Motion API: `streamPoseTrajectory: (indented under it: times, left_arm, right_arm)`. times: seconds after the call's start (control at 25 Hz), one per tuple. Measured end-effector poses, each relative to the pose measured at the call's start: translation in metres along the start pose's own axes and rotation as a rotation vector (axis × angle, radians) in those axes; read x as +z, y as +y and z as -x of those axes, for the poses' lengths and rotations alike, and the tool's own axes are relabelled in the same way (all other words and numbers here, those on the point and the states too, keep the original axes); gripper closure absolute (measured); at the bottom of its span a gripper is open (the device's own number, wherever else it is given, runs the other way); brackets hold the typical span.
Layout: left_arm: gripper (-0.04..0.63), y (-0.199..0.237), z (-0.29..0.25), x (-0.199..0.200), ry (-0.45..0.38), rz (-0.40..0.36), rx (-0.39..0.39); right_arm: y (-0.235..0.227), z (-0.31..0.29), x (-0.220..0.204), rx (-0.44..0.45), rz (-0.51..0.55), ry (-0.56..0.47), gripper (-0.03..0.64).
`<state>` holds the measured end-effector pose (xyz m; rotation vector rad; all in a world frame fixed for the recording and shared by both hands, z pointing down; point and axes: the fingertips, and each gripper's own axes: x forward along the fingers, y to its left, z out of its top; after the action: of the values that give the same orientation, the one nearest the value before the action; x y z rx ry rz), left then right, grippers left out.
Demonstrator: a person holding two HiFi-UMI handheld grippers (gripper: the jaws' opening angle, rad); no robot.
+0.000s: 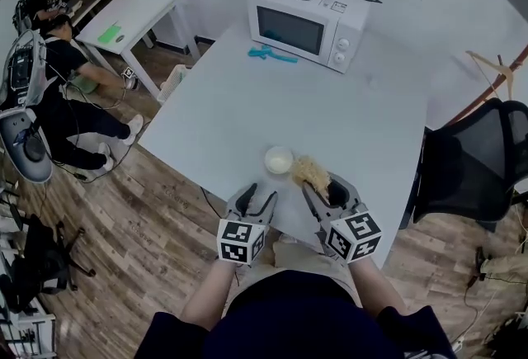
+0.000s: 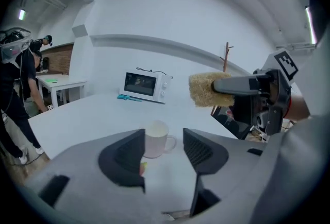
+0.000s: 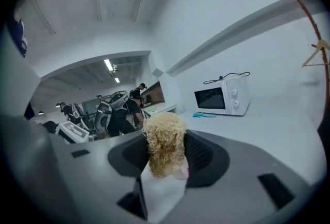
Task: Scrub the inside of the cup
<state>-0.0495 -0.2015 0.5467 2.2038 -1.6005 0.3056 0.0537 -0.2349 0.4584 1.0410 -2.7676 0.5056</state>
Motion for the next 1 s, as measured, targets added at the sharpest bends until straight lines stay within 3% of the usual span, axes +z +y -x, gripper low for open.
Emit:
streamPoseTrajectory:
  times: [0.04,0.2,0.4,0.68,1.0]
  left_arm:
    - [0.353,0.003,-0.009,-0.005,0.011,-0.013,0.003]
    - [0.268,0.017,-0.045,-0.026,0.063,-0.073,0.031]
    - [0.228,0.022,-0.082,-0.046,0.118,-0.146,0.014]
    - [0.185,0.03,-0.118,-0.056,0.135,-0.192,0.005]
    - [0.161,0.032,-0.148,-0.049,0.132,-0.235,-0.082]
  right_arm:
    - [-0.005,-0.003,0.001,-0.001,-0.003,0.002,0.434]
    - [-0.023,-0.014,0.0,0.001,-0.014,0.02,0.434]
    - [-0.037,-0.026,-0.005,0.015,-0.037,0.046,0.434]
    - [-0.043,-0.035,-0.019,0.029,-0.067,0.087,0.434]
    - [-0.056,-0.033,-0.031,-0.03,-0.087,0.114,0.434]
